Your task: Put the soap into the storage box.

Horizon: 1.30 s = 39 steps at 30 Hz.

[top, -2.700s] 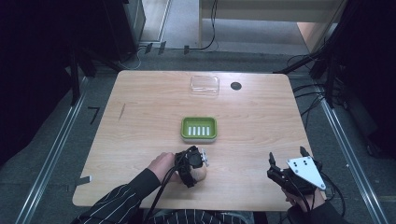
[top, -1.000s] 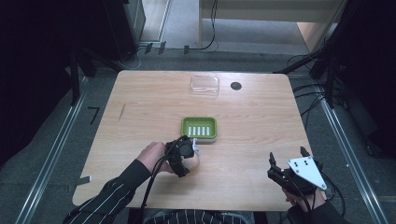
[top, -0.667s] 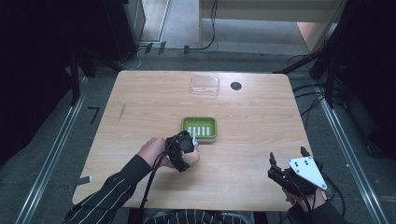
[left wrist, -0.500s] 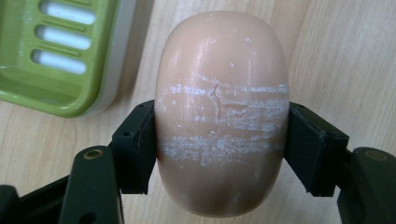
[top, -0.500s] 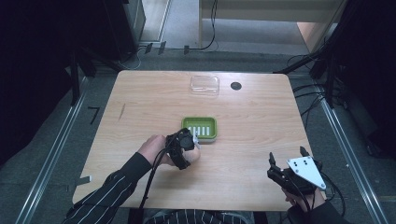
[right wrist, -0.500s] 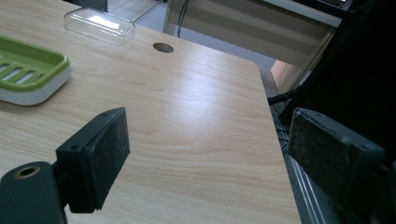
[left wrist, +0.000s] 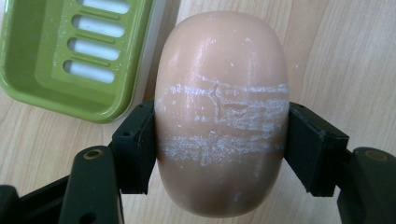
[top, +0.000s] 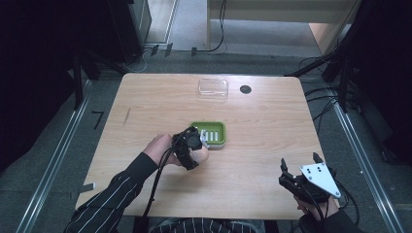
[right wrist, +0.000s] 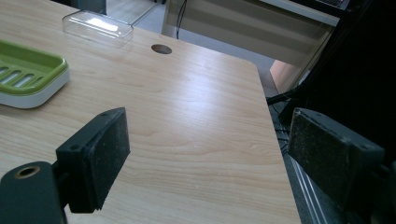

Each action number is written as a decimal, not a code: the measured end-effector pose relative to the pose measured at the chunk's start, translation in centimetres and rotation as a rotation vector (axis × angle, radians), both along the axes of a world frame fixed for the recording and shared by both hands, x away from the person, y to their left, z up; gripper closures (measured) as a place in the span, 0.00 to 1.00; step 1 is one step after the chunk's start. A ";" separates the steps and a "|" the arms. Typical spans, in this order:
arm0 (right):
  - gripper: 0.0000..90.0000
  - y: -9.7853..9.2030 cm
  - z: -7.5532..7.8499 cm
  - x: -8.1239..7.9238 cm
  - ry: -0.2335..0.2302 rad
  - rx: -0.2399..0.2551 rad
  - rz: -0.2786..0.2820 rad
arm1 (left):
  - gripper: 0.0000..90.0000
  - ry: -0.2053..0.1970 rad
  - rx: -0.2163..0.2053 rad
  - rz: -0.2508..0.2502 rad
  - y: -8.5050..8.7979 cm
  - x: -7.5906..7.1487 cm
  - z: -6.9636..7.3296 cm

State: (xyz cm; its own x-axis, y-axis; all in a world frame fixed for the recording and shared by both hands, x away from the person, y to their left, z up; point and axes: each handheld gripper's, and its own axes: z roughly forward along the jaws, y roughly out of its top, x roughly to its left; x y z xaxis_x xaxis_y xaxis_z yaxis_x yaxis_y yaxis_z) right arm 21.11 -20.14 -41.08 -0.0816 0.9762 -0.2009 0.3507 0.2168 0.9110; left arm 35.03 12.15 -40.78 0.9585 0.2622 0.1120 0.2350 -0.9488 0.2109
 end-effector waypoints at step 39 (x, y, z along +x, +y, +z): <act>0.15 0.0 0.0 0.0 0.004 -0.010 -0.001 | 0.37 -0.065 -0.017 -0.034 -0.5 3.1 2.3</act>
State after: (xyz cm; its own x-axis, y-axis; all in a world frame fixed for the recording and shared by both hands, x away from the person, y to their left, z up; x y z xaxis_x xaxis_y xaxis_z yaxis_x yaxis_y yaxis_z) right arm 21.09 -20.18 -41.12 -0.0819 0.9742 -0.2104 0.3541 0.2257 0.9075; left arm 38.17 11.63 -38.51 0.9577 0.2324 0.1697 0.1884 -0.9521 0.2407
